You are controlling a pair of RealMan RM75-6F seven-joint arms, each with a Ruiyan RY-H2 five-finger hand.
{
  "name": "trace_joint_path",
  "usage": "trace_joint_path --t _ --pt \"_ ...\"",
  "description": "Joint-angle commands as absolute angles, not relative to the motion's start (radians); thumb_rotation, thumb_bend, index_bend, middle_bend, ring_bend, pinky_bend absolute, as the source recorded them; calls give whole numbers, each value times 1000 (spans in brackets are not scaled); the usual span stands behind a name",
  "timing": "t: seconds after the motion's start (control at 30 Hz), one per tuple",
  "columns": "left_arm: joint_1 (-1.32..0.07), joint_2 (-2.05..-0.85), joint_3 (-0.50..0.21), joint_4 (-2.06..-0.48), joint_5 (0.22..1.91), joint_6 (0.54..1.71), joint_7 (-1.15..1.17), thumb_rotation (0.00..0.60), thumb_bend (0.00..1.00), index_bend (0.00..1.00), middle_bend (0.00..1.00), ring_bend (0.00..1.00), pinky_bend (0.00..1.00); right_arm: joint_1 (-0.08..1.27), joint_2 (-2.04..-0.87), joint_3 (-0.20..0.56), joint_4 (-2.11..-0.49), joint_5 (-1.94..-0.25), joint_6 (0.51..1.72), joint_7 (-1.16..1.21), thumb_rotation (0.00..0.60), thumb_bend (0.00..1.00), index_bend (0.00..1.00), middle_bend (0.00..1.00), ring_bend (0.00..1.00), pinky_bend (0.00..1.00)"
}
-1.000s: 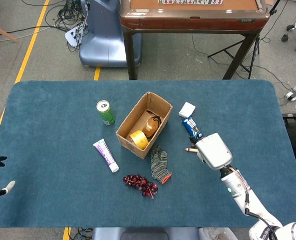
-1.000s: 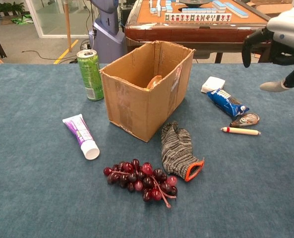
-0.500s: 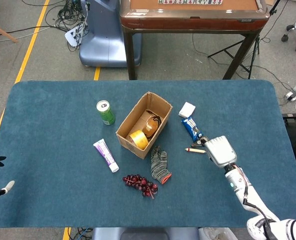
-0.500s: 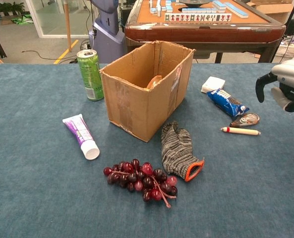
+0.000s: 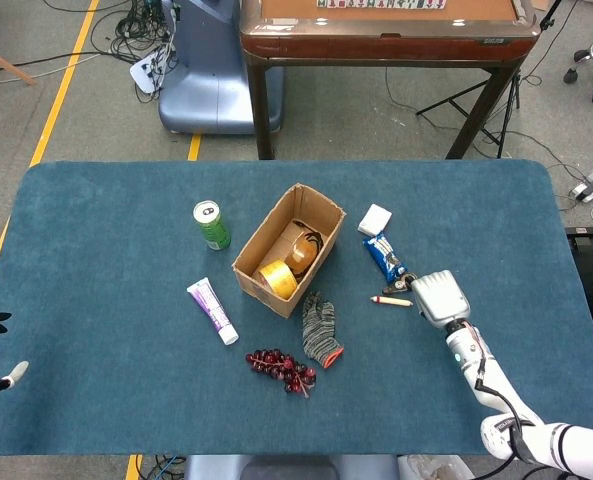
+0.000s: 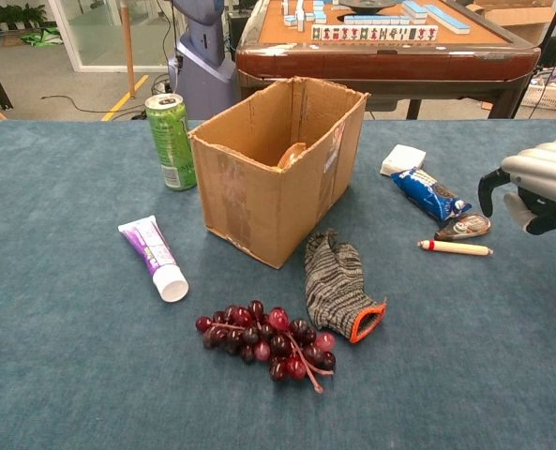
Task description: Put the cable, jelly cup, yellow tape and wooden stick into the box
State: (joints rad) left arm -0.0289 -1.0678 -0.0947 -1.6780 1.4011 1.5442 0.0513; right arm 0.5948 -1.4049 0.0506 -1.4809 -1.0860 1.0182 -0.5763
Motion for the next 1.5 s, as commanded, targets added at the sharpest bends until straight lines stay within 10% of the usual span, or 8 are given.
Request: trace_joint_path --t 0.03,1.5 --pt "-28 -1068 -95 -1679 1402 1546 51 600 131 266 398 297 496 600 -1426 54 -1450 -1077 1000 -566 600 973 417 1000 1000 1000" --pt "-20 -1058 -98 -1687 1407 1563 39 600 131 268 398 297 496 681 -1571 71 -1309 -1092 881 -540 600 972 417 1000 1000 1000"
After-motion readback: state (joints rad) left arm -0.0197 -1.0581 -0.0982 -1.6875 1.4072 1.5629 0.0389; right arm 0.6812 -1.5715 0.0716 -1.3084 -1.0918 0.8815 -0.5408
